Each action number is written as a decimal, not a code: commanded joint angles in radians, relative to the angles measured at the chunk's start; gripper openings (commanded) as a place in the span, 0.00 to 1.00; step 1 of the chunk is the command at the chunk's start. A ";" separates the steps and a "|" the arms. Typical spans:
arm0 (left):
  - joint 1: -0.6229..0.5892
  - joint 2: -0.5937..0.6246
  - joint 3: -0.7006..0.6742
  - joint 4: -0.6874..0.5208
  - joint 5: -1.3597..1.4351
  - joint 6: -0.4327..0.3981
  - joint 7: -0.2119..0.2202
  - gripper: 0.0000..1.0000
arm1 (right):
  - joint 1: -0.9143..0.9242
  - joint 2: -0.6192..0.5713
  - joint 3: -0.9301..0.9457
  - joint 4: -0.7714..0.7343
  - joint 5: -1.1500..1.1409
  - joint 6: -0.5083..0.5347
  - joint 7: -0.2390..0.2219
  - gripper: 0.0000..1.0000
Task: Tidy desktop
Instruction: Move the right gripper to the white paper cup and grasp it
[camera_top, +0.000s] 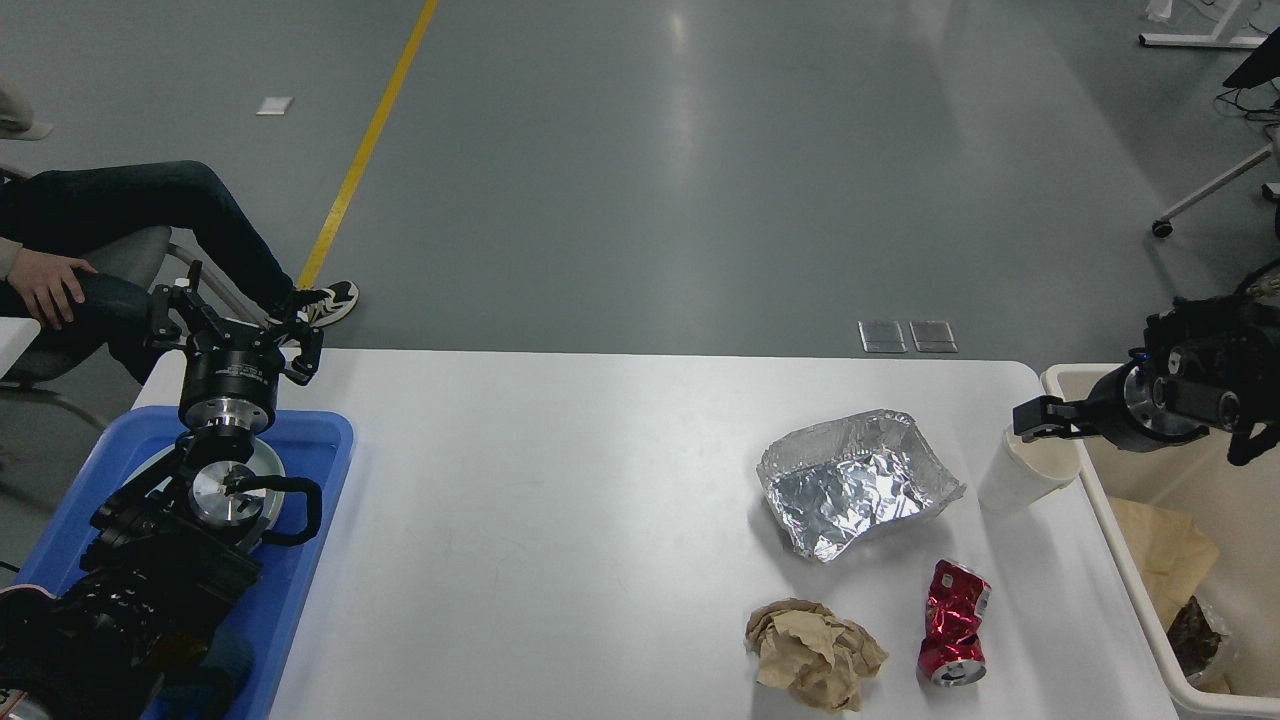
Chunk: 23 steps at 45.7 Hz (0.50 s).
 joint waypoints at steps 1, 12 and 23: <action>0.000 0.000 0.000 0.000 0.000 0.000 0.000 0.96 | -0.045 -0.001 -0.002 -0.013 0.000 -0.051 -0.001 1.00; 0.000 0.000 0.000 0.000 0.000 0.000 0.000 0.96 | -0.110 -0.001 0.000 -0.065 0.000 -0.073 -0.001 1.00; 0.000 0.000 0.000 0.000 0.000 0.000 0.000 0.96 | -0.156 -0.001 0.014 -0.069 0.024 -0.208 -0.001 0.99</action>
